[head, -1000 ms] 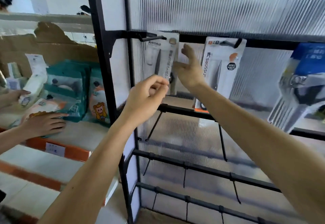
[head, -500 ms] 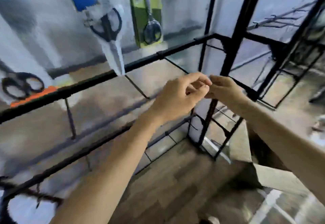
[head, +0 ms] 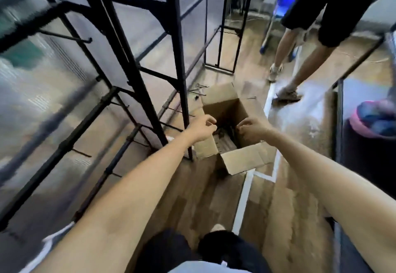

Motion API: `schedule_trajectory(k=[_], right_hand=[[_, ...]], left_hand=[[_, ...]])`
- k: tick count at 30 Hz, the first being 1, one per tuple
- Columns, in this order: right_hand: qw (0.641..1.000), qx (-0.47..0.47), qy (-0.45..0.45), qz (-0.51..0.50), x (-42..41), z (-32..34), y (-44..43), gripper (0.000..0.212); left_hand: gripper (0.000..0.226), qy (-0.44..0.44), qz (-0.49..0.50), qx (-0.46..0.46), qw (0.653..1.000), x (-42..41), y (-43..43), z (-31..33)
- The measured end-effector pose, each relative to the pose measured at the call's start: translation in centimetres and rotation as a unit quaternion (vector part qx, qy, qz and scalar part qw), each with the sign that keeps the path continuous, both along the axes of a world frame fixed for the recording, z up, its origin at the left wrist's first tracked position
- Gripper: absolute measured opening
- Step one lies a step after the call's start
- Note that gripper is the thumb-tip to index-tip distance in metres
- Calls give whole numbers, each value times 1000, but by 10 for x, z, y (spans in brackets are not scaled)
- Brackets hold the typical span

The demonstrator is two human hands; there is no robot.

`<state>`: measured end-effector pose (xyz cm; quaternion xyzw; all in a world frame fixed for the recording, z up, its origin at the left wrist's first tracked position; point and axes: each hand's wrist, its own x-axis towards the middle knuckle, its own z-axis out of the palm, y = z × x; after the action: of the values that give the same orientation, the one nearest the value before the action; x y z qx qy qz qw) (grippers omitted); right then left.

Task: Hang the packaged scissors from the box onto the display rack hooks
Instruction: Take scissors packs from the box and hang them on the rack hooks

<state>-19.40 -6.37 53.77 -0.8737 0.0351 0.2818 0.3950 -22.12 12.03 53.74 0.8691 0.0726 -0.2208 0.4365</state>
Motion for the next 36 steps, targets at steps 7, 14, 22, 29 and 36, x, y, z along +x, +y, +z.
schedule_trajectory(k=[7, 14, 22, 29, 36], right_hand=[[998, -55, 31, -17, 75, -74, -31, 21], [988, -132, 71, 26, 156, -199, -28, 28], [979, -147, 135, 37, 211, -373, -38, 26], [971, -163, 169, 37, 255, -520, -38, 46], [966, -148, 211, -29, 287, -655, -38, 65]], left_hand=[[30, 75, 45, 12, 996, 96, -21, -77], [29, 131, -49, 74, 987, 205, -43, -206], [30, 202, -87, 117, 968, 256, -64, -398], [51, 225, -78, 204, 950, 276, -86, -550], [76, 179, -38, 251, 950, 311, -103, -658]])
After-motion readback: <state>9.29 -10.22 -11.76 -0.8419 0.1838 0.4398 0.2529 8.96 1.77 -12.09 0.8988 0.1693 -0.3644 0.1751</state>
